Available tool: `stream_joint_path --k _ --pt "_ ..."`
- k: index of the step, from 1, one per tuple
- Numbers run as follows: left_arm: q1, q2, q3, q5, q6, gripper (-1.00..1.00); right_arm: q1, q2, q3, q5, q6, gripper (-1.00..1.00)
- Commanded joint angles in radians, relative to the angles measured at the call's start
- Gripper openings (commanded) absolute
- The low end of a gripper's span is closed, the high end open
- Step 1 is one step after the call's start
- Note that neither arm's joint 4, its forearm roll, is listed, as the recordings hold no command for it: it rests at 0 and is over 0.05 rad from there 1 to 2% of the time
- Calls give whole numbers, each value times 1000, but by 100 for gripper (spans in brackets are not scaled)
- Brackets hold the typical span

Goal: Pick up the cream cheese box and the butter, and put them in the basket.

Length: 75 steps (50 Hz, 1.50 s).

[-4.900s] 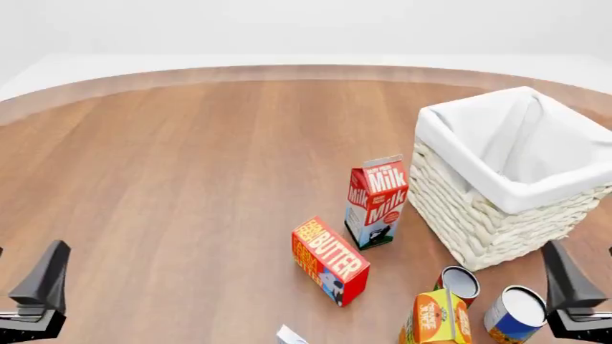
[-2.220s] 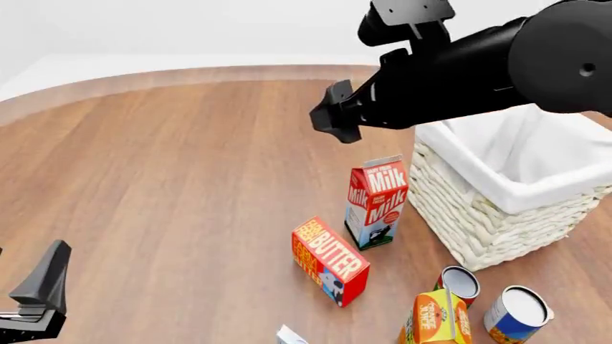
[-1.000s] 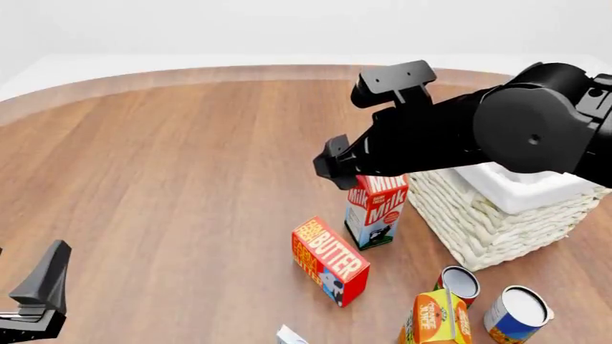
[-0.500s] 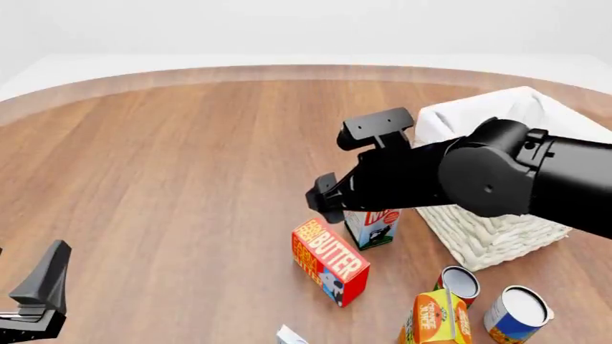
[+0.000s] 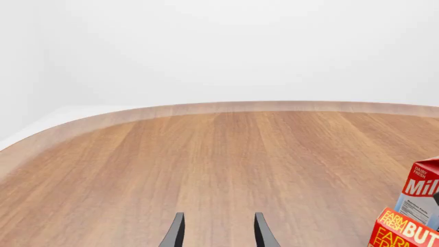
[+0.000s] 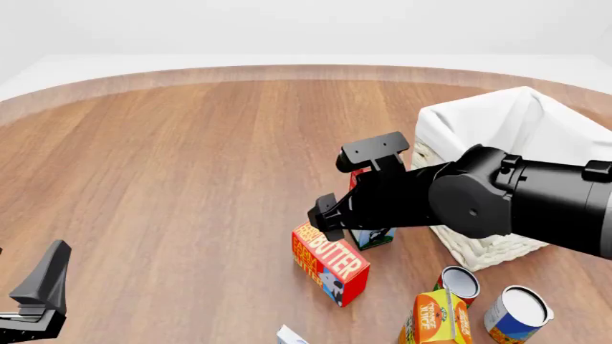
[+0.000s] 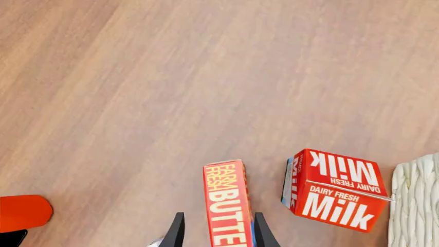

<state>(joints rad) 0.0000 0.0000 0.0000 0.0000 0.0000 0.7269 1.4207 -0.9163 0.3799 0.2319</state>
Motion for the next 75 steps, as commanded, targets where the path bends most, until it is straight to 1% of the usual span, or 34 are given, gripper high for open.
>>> stream_joint_path --k 1,7,8,12,21,41,42,47,53,67,75 --pt "0 0 0 0 0 100 -6 32 36 -42 -6 100" --pt "0 0 0 0 0 100 -6 32 36 -42 -6 100" --pt "0 0 0 0 0 100 -6 29 57 -57 0 100" --pt "0 0 0 0 0 100 -1 28 65 -64 2 100" --pt "0 0 0 0 0 100 -8 33 67 -65 -3 100" --pt "0 0 0 0 0 100 -2 58 79 -83 7 100" --pt "0 0 0 0 0 100 6 62 98 -94 20 100" --pt "0 0 0 0 0 100 10 62 111 -101 28 100" --pt "0 0 0 0 0 100 1 67 105 -91 14 100" --pt "0 0 0 0 0 100 -3 75 95 -81 4 100" --pt "0 0 0 0 0 100 1 86 114 -107 11 100"
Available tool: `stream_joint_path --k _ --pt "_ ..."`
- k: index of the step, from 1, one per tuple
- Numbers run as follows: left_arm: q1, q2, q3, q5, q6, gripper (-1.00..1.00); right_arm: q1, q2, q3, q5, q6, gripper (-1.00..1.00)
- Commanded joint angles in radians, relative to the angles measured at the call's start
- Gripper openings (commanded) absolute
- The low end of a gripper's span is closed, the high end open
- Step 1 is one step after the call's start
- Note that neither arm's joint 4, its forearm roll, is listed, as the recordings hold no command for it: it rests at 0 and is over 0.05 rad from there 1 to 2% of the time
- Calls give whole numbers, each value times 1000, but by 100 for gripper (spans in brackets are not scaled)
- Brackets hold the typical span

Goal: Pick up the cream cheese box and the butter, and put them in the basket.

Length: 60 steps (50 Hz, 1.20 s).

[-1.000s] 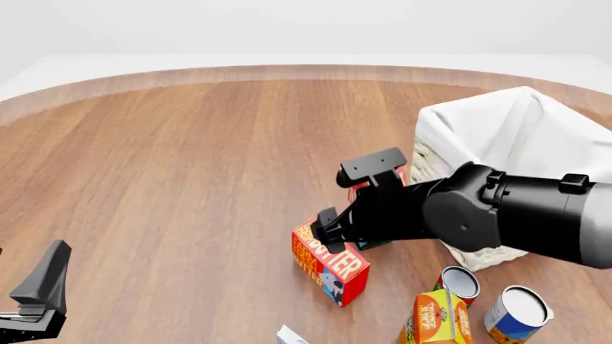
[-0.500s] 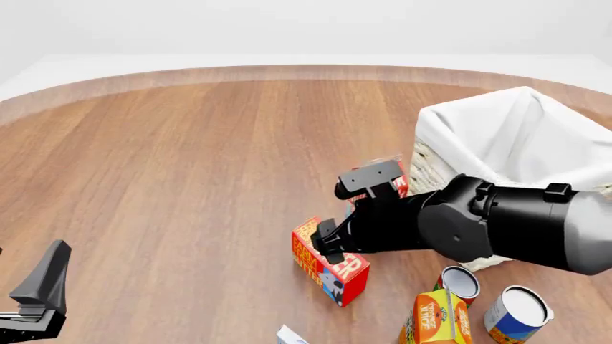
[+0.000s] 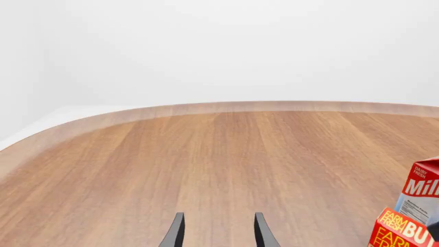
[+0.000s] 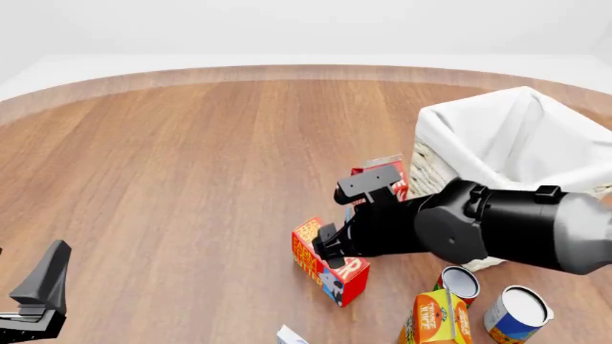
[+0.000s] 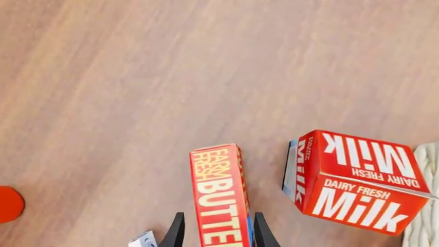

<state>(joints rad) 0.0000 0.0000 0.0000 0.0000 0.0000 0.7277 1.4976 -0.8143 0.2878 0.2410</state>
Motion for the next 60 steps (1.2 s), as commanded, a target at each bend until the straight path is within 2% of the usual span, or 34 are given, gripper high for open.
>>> stream_joint_path --k 1,60 --pt "0 0 0 0 0 100 0 10 12 -15 2 100" --pt "0 0 0 0 0 100 10 58 45 -58 19 100"
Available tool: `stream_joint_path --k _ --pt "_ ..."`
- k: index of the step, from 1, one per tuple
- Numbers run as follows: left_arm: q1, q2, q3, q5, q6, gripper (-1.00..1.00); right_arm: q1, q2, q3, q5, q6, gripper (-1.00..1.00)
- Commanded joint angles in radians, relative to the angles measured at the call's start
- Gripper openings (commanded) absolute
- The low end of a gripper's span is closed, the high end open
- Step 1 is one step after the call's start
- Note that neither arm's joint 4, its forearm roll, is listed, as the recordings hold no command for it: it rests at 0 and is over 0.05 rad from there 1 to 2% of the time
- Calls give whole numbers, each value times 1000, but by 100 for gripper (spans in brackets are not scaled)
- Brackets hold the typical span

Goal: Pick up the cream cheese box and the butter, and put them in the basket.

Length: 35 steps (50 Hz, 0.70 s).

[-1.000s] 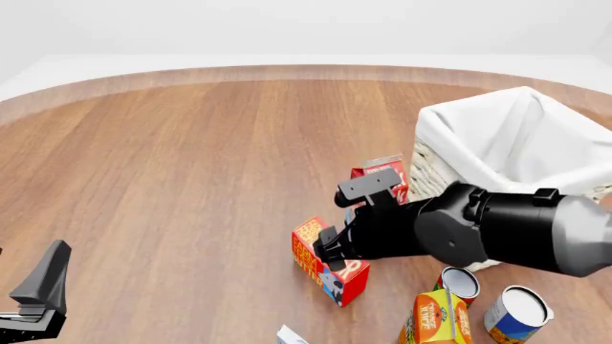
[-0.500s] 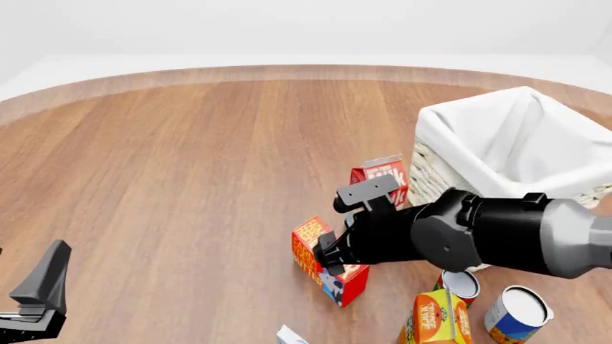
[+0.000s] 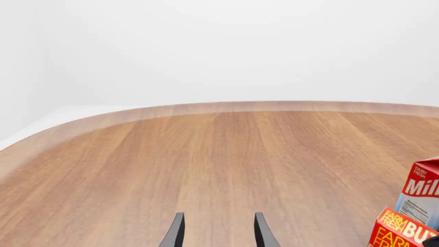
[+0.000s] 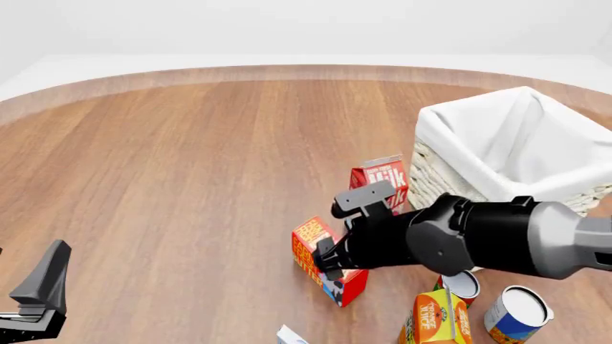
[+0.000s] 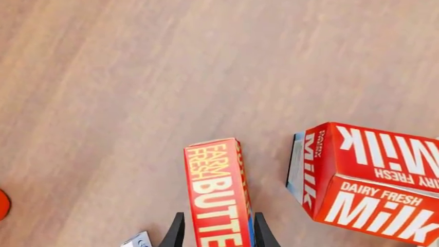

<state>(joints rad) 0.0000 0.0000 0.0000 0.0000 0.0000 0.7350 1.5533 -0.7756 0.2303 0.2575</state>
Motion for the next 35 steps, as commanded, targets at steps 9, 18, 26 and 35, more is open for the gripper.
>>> stream_joint_path --k 9,18,26,35 --pt "0 0 0 0 0 100 0 7 17 -9 1 100" --pt "0 0 0 0 0 100 2 30 23 -32 3 100" --pt "0 0 0 0 0 100 6 43 20 -41 8 100" --pt "0 0 0 0 0 100 9 62 25 -61 15 100"
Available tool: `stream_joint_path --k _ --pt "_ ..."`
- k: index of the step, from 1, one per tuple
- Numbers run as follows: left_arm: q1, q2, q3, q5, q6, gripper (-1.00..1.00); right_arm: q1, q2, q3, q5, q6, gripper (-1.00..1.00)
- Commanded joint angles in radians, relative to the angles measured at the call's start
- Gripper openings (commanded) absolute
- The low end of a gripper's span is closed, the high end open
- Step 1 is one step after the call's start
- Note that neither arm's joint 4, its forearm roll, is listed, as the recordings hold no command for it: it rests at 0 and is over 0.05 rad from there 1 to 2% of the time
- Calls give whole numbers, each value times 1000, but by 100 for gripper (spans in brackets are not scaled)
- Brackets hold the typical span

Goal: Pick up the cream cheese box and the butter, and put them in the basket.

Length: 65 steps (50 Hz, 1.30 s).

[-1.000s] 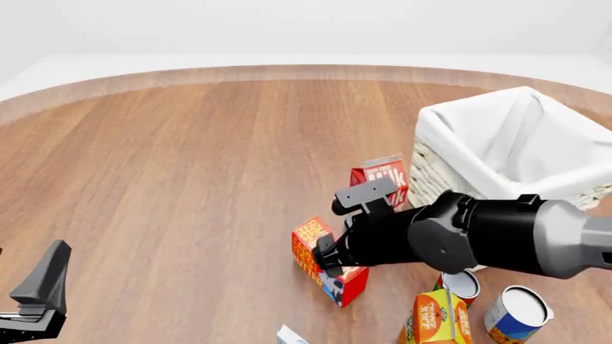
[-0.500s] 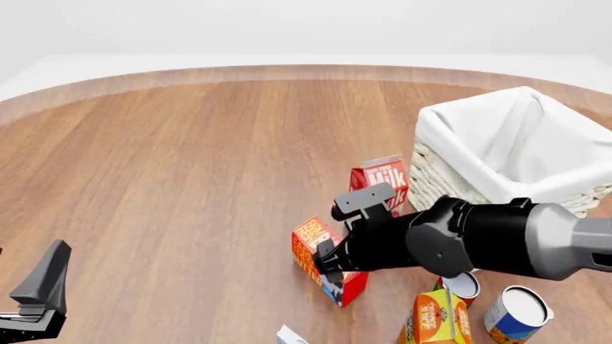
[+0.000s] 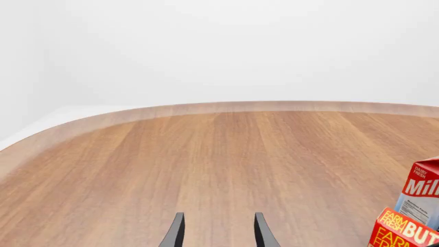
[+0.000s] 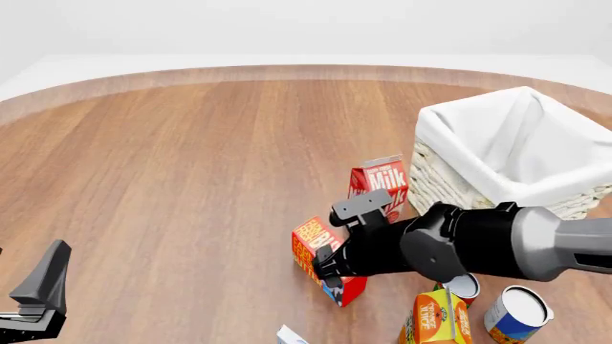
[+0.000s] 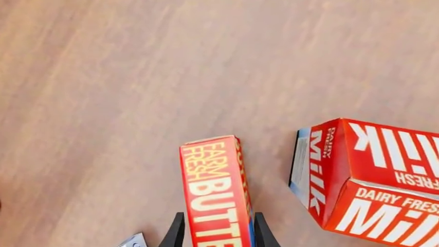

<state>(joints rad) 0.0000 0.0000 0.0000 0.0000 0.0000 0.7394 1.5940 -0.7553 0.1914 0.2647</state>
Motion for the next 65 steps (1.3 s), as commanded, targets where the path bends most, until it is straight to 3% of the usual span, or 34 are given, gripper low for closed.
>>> stream_joint_path --k 1,15,16,30,44,57,65 --pt "0 0 0 0 0 100 5 24 6 -25 9 100" --pt "0 0 0 0 0 100 11 35 5 -35 11 100" --pt "0 0 0 0 0 100 1 35 -2 -31 1 -100" --pt "0 0 0 0 0 100 -1 7 -19 -1 -11 -100" --pt "0 0 0 0 0 100 -16 -74 -84 106 -63 -100" --pt "0 0 0 0 0 100 -37 -188 -198 272 -133 -100" --pt "0 0 0 0 0 100 -76 -238 -244 303 -204 -100"
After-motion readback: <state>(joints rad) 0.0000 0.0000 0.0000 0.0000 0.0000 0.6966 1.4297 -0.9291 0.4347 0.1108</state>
